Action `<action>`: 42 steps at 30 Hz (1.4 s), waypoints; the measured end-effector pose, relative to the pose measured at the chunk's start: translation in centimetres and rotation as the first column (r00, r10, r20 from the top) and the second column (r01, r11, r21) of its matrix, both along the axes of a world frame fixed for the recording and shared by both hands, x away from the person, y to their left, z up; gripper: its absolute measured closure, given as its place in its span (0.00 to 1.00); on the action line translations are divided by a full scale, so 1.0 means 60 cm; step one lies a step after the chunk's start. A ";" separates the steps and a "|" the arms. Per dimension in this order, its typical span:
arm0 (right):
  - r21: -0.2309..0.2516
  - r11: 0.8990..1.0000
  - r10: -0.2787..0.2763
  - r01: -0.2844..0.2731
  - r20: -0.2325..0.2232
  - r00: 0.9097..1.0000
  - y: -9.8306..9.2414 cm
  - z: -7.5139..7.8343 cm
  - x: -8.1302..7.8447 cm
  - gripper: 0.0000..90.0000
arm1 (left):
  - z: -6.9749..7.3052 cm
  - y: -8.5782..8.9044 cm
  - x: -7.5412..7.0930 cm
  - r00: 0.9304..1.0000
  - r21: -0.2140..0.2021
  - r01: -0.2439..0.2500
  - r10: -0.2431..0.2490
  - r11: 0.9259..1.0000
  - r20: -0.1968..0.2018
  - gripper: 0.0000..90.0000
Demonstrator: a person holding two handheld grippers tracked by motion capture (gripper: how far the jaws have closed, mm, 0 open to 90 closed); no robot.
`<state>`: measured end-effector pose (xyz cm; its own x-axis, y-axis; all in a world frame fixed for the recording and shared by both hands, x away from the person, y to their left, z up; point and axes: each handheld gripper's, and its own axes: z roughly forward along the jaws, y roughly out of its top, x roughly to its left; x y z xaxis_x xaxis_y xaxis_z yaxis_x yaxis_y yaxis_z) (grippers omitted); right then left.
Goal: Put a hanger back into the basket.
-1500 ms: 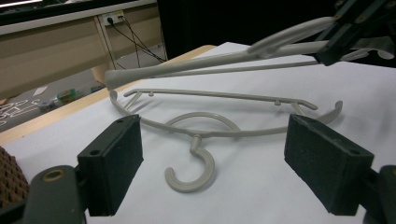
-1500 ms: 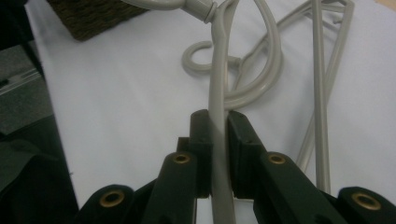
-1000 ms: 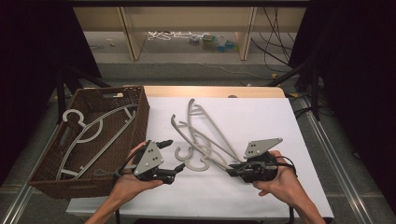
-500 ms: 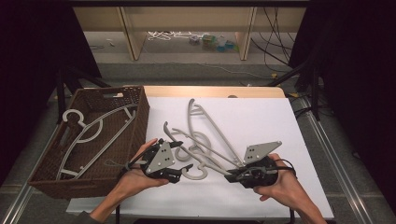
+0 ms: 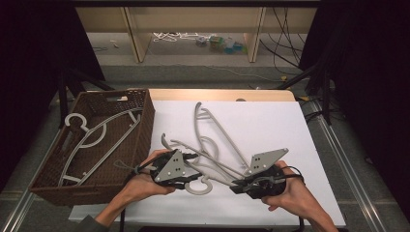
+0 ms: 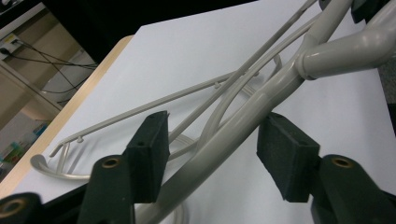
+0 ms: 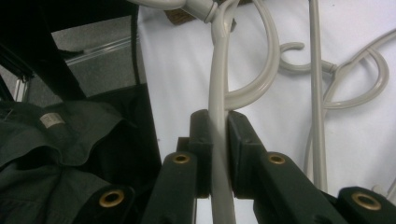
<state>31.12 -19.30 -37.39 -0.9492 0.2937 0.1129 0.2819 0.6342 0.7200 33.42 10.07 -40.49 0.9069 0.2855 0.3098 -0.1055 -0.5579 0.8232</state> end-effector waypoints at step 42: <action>0.206 0.931 -0.334 0.301 0.155 0.930 -0.055 0.054 0.022 0.26 | 0.032 -0.002 0.013 0.963 0.006 -0.080 0.079 0.997 -0.257 0.88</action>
